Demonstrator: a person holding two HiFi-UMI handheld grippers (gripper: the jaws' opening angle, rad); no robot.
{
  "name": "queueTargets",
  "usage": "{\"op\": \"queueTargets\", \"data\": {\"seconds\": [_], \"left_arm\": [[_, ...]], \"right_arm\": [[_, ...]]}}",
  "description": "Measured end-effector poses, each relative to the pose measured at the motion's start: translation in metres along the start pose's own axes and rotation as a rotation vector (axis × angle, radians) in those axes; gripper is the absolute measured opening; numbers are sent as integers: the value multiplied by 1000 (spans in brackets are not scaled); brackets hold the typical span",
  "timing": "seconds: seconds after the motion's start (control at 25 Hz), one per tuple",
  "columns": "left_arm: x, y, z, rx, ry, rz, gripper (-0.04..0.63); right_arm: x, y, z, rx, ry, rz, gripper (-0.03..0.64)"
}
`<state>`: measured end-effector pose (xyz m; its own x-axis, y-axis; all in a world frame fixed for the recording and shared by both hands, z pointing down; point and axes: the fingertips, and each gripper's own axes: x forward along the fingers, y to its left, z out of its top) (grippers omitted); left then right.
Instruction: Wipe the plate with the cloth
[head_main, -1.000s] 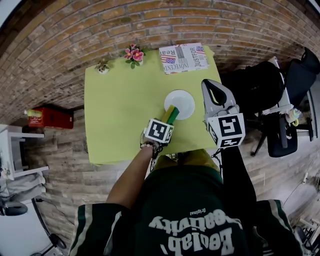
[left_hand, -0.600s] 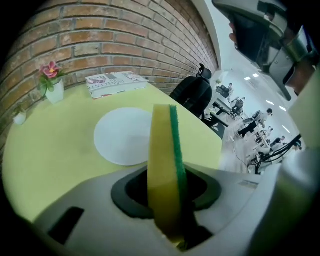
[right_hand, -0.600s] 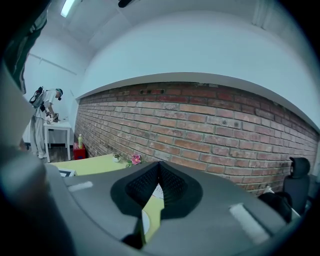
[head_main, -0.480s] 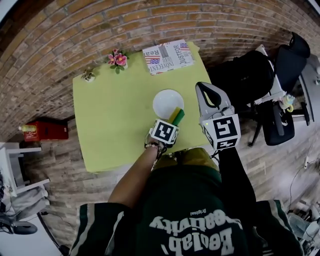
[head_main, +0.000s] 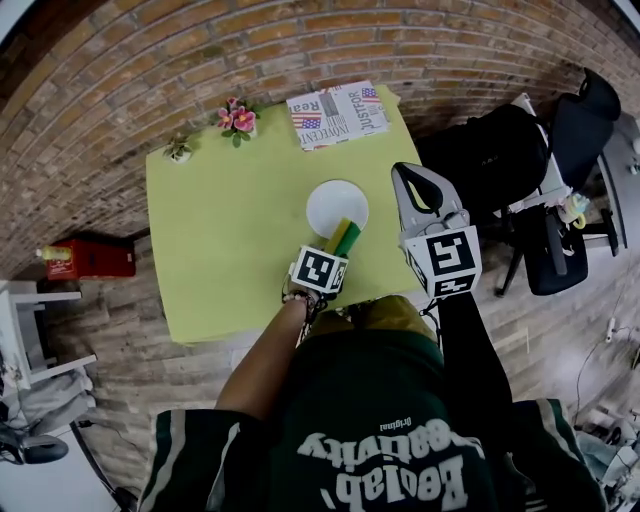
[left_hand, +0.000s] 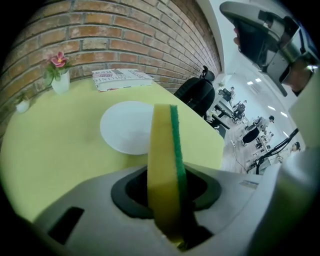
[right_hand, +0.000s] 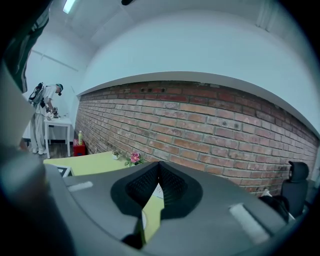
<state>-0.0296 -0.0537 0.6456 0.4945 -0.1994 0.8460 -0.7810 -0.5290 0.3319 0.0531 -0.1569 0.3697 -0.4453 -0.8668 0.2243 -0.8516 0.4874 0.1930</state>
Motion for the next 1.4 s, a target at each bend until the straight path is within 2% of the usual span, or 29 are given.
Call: {"op": "queueTargets", "data": {"seconds": [0.44,0.76,1.08,1.4], "left_arm": [[-34,52,-23,-110,-64,99,139],[-50,65,-25,-152,-99,111,139],[-49,51,17,-98,-152,61,140],[-17,25,68,-5,-136,-2,140]], "right_arm": [[32,38,19,-6,-40,104,14],[43,52,25,4,-48,148,14],[41,33,15,12,-31,114,14],[30,-3,-2,23,7,41,14]]}}
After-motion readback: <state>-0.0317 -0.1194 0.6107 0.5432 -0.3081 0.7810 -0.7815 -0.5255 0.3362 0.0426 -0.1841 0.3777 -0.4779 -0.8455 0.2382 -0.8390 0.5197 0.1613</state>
